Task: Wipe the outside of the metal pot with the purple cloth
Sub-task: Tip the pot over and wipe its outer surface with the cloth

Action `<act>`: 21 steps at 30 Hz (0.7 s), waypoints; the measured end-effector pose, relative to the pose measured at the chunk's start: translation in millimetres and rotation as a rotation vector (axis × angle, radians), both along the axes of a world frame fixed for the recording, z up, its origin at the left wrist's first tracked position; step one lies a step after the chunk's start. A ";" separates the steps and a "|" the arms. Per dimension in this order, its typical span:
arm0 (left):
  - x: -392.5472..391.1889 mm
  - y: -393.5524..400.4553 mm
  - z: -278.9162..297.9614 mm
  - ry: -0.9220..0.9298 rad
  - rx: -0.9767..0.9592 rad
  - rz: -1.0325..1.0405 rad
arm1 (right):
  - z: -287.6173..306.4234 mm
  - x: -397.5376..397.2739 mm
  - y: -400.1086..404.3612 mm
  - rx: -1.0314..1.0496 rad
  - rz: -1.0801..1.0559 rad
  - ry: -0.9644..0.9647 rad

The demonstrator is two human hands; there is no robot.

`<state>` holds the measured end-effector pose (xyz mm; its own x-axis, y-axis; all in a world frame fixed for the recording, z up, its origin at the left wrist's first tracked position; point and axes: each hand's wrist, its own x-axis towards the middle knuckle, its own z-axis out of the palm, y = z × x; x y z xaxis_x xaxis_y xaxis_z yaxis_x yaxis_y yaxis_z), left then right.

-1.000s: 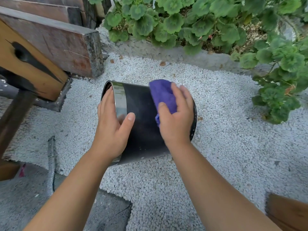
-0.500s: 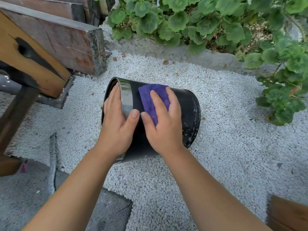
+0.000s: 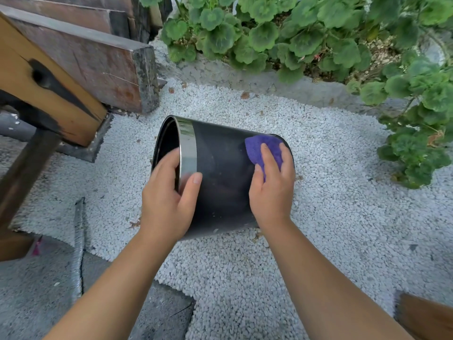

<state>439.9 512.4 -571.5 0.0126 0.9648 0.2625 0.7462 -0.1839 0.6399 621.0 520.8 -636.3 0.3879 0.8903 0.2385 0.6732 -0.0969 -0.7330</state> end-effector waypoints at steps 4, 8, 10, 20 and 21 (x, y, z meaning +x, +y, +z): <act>-4.0 -27.8 -14.8 -0.008 -0.101 -0.038 | 0.0 7.1 5.0 -0.059 -0.027 0.049; 2.1 -14.3 -10.7 -0.130 -0.120 -0.030 | 9.9 13.3 16.9 -0.118 -0.084 0.202; 5.3 -8.3 -3.8 -0.147 -0.131 -0.022 | 19.3 9.9 19.0 -0.101 -0.129 0.313; 7.6 13.4 4.9 -0.021 -0.242 -0.144 | 45.2 -59.0 0.2 0.081 0.275 0.197; 6.3 12.4 4.0 0.034 -0.219 -0.164 | 43.2 -57.8 0.3 0.085 0.281 0.194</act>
<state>446.3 524.8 -567.5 0.1788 0.9829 0.0451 0.7392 -0.1645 0.6531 563.2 521.1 -593.1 0.1761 0.9488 0.2622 0.5124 0.1391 -0.8474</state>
